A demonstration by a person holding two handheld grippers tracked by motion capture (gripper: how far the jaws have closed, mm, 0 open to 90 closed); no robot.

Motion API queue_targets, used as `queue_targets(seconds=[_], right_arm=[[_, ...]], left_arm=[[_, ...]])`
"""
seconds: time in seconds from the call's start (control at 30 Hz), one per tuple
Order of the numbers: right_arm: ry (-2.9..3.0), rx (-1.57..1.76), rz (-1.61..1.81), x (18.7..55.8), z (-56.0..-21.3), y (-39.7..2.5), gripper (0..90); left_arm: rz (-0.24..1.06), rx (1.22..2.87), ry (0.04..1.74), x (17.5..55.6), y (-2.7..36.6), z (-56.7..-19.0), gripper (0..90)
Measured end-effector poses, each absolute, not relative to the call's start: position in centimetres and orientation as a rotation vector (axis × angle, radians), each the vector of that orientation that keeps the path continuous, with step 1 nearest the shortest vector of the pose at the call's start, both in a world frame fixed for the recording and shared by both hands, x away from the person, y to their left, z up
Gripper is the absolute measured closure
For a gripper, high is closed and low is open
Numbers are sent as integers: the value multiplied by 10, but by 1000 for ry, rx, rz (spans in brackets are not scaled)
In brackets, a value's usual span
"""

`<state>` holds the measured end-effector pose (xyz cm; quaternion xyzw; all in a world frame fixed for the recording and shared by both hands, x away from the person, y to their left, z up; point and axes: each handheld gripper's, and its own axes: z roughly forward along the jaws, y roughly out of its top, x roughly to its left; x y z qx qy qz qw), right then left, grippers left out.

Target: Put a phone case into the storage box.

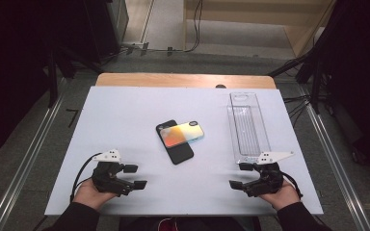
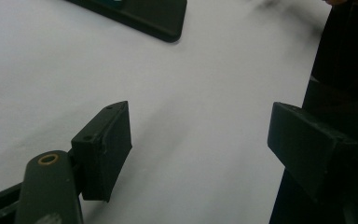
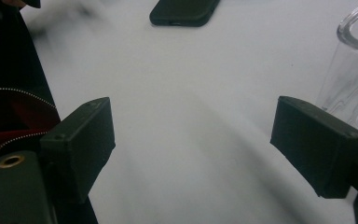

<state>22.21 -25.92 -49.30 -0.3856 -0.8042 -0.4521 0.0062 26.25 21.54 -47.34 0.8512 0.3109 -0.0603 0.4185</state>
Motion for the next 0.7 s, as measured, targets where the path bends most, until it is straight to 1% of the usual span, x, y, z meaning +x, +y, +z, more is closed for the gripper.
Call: queue_targets(seconds=[0.7], right_arm=[[-2508,-1233,-1415,223,-494,-259,117]], left_arm=[[-144,2136,786,262,216,-473,221]])
